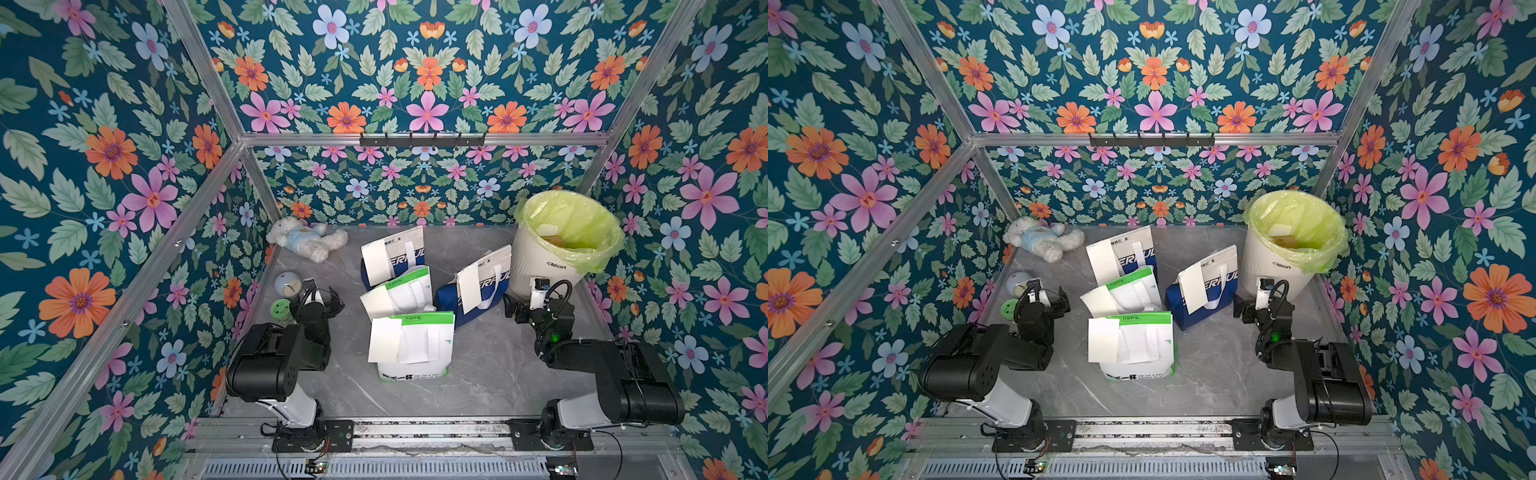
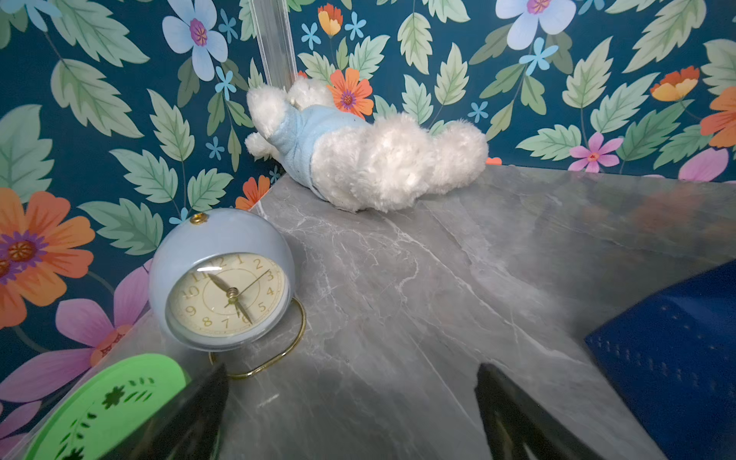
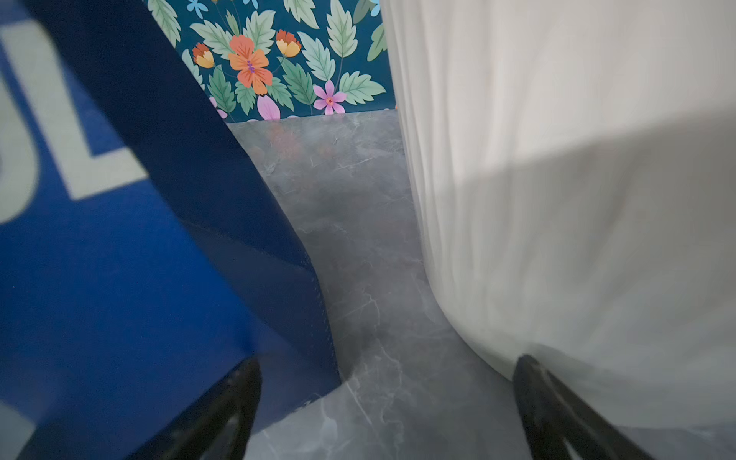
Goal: Shred takeout receipts and throw away
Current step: Tear off the takeout receipt from the takeout bag.
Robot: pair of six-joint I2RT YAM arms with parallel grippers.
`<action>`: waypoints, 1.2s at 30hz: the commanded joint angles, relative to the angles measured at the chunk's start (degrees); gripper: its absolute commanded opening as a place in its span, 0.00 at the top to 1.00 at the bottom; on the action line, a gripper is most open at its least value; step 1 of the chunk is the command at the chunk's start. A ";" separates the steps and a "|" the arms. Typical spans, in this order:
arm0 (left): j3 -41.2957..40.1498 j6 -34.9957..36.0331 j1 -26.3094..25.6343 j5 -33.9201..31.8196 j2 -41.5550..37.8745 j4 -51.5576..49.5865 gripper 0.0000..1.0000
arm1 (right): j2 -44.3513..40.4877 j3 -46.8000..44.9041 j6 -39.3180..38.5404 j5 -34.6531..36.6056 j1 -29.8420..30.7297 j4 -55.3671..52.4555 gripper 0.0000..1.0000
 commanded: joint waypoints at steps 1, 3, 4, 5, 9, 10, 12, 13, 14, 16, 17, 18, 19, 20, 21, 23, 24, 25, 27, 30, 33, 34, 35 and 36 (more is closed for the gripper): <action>-0.10 0.15 0.08 0.19 -0.12 1.59 0.01 | 0.08 0.32 -0.27 -0.09 0.01 0.67 0.01; -0.04 0.16 0.06 0.19 -0.09 1.46 0.01 | 0.08 0.36 -0.30 -0.09 0.05 0.67 0.01; 0.04 0.16 0.08 0.18 -0.14 1.37 0.01 | 0.08 0.30 -0.29 -0.10 0.04 0.60 0.01; 0.04 0.16 0.08 0.18 0.01 1.36 0.01 | 0.08 0.33 -0.28 -0.14 0.02 0.66 0.01; 0.03 0.16 0.12 0.28 -0.11 1.34 0.01 | 0.08 0.27 -0.33 -0.17 0.06 0.67 0.01; -0.08 0.16 0.12 0.23 -0.13 1.48 0.01 | 0.08 0.29 -0.32 -0.09 0.04 0.64 0.01; -0.12 0.16 0.08 0.19 0.01 1.64 0.01 | 0.08 0.33 -0.24 -0.12 0.05 0.67 0.01; -0.19 0.16 0.08 0.19 -0.11 1.62 0.01 | 0.12 0.31 -0.24 -0.09 -0.01 0.69 0.01; -0.10 0.16 0.06 0.19 0.02 1.62 0.01 | 0.08 0.35 -0.26 -0.09 0.01 0.67 0.01; -0.12 0.20 0.06 0.19 0.03 1.68 0.01 | 0.08 0.33 -0.28 -0.11 -0.01 0.65 0.01; -0.13 0.16 0.08 0.19 0.00 1.67 0.01 | 0.13 0.57 -0.04 0.26 0.02 0.38 0.01; -0.13 0.16 0.08 0.20 -0.02 1.66 0.01 | 0.09 0.67 0.14 0.65 0.01 0.11 0.01; -0.13 0.16 0.08 0.14 -0.03 1.61 0.01 | 0.08 0.74 0.13 0.67 0.01 -0.03 0.01; -0.13 0.16 0.08 0.19 -0.01 1.61 0.01 | 0.08 0.73 0.11 0.70 0.03 -0.03 0.01; -0.08 0.16 0.09 0.18 -0.05 1.65 0.01 | 0.08 0.69 0.16 0.71 0.03 -0.03 0.01; -0.13 0.16 0.09 0.17 -0.01 1.62 0.01 | 0.16 1.22 1.00 2.75 0.01 -0.71 0.01; -0.06 0.15 0.08 0.19 -0.02 1.61 0.01 | 0.21 1.81 2.30 6.11 -0.05 -2.11 0.01; -0.04 0.16 0.08 0.24 0.03 1.61 0.01 | -0.01 1.92 2.15 6.24 0.01 -2.62 0.01; -0.12 0.16 0.09 0.25 -0.26 1.37 0.01 | 0.16 1.75 2.19 6.48 0.02 -1.89 0.01; -0.80 1.33 -0.01 1.24 -1.74 2.39 0.01 | -1.63 0.87 1.58 6.49 0.31 -1.27 0.01; -0.15 1.72 -0.40 0.96 -9.29 -6.67 0.01 | -14.34 0.78 0.20 16.52 5.14 -12.64 0.01; 0.66 1.32 -0.44 -0.14 -12.80 -11.09 0.01 | -19.63 1.33 0.85 17.87 6.00 -18.05 0.01; 1.11 1.17 -0.45 -1.32 -15.47 -13.56 0.01 | -23.65 1.89 3.88 18.06 6.08 -21.90 0.01; 1.33 1.04 -0.45 -2.79 -18.24 -15.45 0.01 | -28.27 2.35 9.22 19.60 6.07 -26.35 0.01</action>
